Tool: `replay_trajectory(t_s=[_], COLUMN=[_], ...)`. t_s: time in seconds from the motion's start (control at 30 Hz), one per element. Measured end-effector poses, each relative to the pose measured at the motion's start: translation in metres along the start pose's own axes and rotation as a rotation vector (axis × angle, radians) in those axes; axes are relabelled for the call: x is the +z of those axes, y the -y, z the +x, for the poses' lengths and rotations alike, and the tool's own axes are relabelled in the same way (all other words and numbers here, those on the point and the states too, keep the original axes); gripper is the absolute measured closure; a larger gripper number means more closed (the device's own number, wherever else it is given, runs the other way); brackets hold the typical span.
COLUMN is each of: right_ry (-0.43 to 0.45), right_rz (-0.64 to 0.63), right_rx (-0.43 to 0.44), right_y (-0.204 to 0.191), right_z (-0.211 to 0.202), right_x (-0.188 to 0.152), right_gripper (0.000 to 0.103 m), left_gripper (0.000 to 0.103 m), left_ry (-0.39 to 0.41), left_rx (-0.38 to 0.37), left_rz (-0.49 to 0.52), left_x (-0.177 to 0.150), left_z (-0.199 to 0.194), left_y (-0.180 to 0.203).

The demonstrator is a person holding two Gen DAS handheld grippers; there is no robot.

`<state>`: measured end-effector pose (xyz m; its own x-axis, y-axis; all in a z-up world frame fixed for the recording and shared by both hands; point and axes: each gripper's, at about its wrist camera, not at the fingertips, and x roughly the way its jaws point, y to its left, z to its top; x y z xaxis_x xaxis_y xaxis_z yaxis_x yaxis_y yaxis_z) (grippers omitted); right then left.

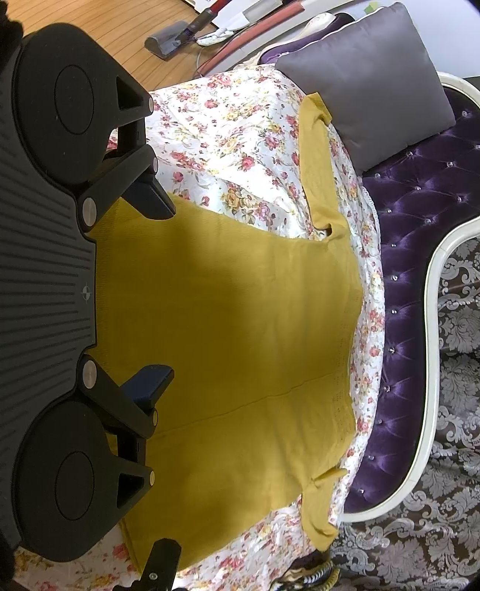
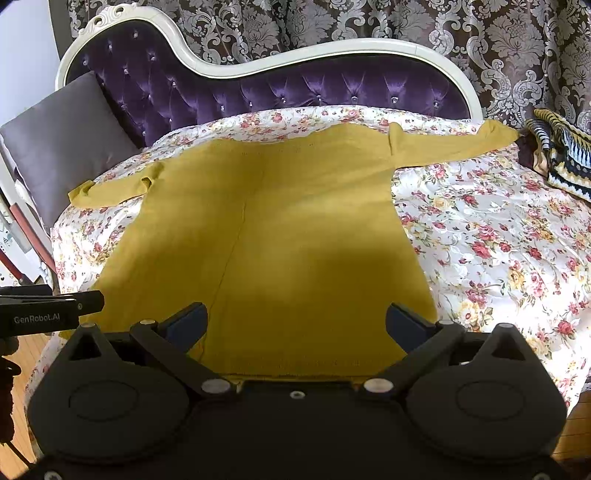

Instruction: Fold small clothes

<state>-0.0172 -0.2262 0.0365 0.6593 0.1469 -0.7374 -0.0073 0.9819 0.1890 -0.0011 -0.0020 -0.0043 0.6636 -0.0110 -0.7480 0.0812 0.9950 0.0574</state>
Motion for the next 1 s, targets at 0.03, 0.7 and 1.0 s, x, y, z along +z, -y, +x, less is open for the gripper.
replay_trajectory(t_s=[0.03,0.7,1.0], right_ry=[-0.001,-0.012,-0.038], right_rz=[0.0,0.009,0.026], right_rx=[0.0,0.009,0.006], right_y=[-0.0001,-0.0006,0.0007], right_z=[0.0002,0.0029,0.0073], right_x=[0.0002,0.0037,0.0059], right_gripper=[0.001,0.001,0.001], left_gripper=[0.017,0.017,0.017], left_ry=[-0.001,-0.038,-0.059], left_rx=[0.0,0.001,-0.004], left_rz=[0.0,0.009,0.027], left_x=[0.0001,0.0025,0.0038], left_z=[0.0001,0.0037,0.0056], left_y=[0.0,0.0027,0.0054])
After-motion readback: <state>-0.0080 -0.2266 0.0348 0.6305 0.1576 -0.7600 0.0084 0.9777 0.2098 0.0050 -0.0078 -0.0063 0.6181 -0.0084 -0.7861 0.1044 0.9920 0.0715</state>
